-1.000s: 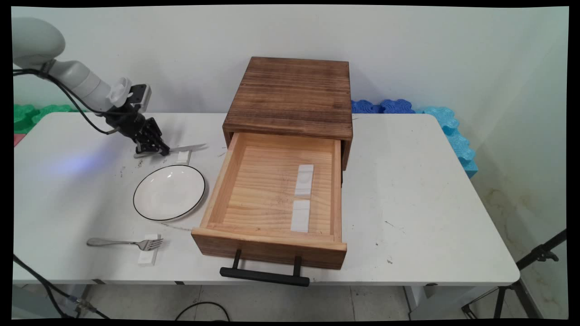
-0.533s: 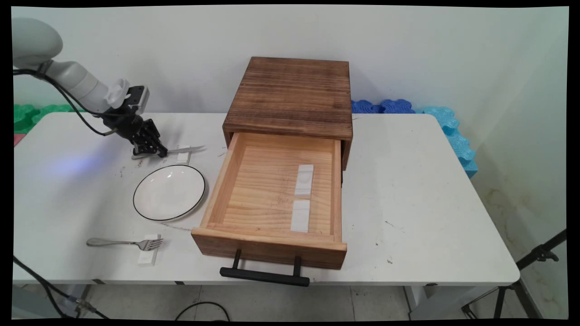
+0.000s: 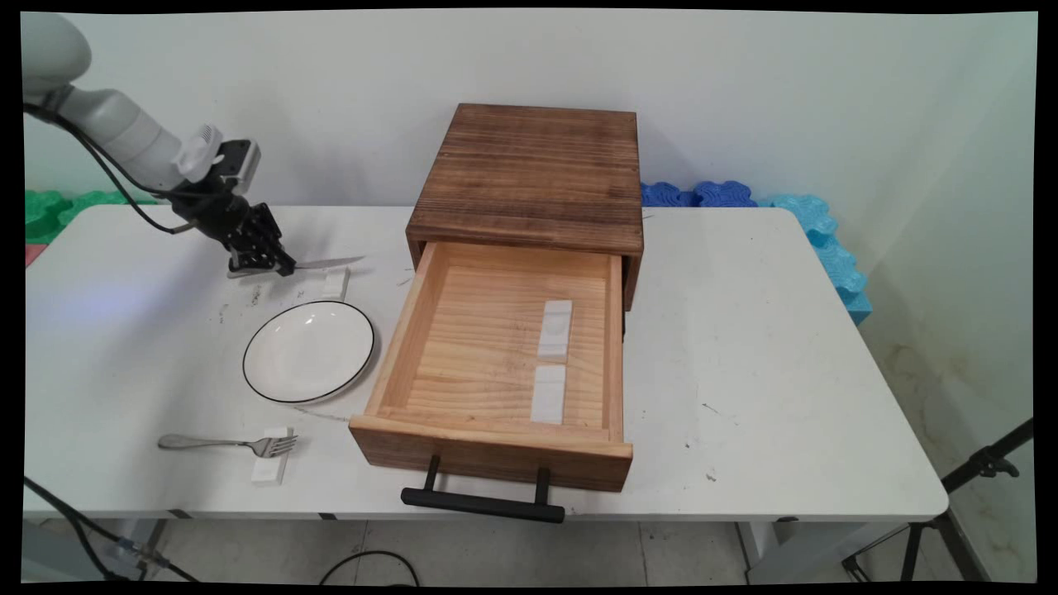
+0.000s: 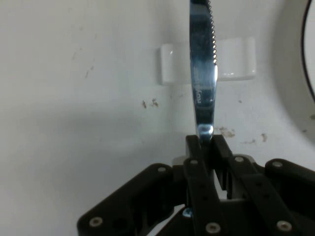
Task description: Place the picked object into the drawer
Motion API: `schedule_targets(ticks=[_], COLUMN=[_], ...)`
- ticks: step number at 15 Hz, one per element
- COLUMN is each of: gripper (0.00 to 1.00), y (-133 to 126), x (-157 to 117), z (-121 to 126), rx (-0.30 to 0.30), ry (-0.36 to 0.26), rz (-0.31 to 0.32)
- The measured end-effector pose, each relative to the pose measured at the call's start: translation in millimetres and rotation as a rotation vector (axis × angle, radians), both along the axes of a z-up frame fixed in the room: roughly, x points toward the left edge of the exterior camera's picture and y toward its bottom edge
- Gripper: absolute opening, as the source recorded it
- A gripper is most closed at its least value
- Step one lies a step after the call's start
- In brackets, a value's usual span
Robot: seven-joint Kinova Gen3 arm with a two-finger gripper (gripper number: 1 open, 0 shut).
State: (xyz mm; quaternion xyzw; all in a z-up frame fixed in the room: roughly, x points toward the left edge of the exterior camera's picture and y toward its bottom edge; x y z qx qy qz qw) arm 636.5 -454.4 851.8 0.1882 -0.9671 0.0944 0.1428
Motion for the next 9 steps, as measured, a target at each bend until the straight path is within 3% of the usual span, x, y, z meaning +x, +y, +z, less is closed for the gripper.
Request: schedule_targets(ticks=[9], gripper=[0.00], y=[26.1], x=[-20.2], z=[51.6], rx=[-0.019], ry=[-0.003], rz=[-0.047])
